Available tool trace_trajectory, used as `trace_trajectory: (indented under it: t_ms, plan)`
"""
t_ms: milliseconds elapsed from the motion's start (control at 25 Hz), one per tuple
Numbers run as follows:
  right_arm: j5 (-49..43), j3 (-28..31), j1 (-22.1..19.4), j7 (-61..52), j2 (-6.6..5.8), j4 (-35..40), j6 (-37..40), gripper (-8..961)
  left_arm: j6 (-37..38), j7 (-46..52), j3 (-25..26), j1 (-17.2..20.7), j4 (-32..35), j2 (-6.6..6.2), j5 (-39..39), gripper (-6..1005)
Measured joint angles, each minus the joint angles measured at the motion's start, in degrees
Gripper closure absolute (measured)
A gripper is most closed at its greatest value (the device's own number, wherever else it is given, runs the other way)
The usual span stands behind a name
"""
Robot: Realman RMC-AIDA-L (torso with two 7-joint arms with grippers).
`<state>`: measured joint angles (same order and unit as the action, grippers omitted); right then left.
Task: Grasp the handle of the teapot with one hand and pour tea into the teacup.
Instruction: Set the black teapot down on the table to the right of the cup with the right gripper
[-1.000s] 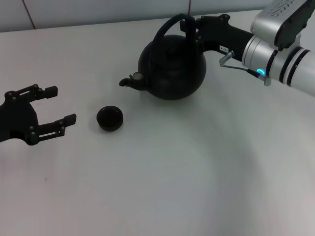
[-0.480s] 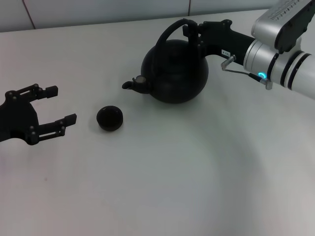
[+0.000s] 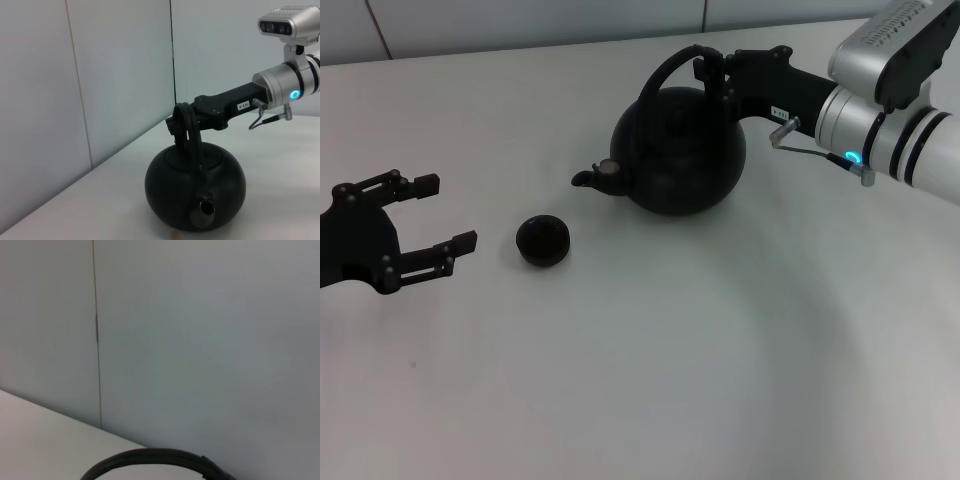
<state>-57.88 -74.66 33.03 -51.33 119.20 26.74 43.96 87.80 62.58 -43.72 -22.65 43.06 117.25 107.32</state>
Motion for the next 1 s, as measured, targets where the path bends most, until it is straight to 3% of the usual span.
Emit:
trace_trajectory:
  t_ms: [400, 640, 840, 1000]
  plan:
    - [-1.1, -0.3, -0.2, 1.5, -0.12, 0.0, -0.1, 863, 0.0, 0.0, -0.1, 0.0, 0.1, 0.0, 0.0, 211]
    - [-1.1, -0.2, -0.3, 2.4, -0.09, 0.0, -0.1, 665, 0.0, 0.0, -0.2, -0.1, 0.1, 0.0, 0.0, 211]
    - [-1.1, -0.1, -0.7, 2.4, -0.06, 0.1, 0.0, 574, 0.0, 0.0, -0.1, -0.3, 0.1, 0.0, 0.0, 211]
    - [-0.7, 0.1, -2.9, 2.4, 0.14, 2.5, 1.2, 575, 0.0, 0.0, 0.1, -0.3, 0.1, 0.0, -0.2, 211]
